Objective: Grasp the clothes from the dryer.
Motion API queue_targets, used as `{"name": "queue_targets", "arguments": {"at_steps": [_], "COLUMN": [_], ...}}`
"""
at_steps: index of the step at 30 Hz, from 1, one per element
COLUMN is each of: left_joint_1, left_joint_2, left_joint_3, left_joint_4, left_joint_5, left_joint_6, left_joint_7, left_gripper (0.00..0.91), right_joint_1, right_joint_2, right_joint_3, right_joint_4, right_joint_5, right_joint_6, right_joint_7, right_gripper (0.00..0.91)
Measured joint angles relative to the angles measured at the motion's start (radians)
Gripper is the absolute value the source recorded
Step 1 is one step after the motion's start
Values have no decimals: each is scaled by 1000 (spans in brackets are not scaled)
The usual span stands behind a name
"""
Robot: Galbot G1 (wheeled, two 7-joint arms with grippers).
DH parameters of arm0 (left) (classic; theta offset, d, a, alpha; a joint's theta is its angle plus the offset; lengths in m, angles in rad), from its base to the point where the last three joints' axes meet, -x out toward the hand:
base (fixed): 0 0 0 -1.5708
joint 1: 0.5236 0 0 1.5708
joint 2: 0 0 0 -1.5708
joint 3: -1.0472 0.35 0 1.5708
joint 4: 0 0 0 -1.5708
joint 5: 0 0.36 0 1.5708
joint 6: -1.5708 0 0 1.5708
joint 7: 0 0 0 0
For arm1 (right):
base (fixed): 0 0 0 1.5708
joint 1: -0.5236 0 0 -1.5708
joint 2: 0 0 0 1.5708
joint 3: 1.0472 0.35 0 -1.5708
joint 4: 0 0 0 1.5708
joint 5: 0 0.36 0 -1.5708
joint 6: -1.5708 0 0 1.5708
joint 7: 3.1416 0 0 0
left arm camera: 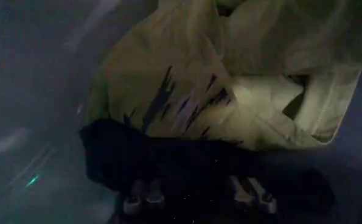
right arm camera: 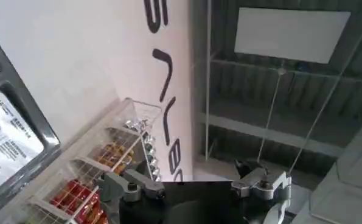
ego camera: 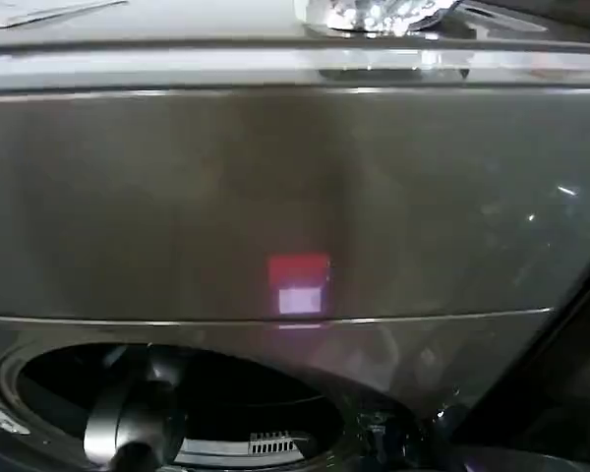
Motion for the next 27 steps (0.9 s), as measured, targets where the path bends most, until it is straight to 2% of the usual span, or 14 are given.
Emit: {"name": "queue_targets", "arguments": {"at_steps": [13, 27], "left_joint_1": [28, 86], "left_joint_2": [6, -10], "left_joint_3": [33, 66], "left_joint_4": [-55, -212], "left_joint_5": [-127, -449], "left_joint_6": [112, 315], "left_joint_7": [-71, -239], "left_gripper": [0, 0], "right_joint_1": [2, 5], "right_joint_2": [-2, -8], "right_joint_3": [-5, -6], "right_joint_4": [-3, -8], "right_joint_5": [6, 19], "right_joint_6": [0, 0], "right_joint_7": [0, -1], "right_gripper": [907, 907]}}
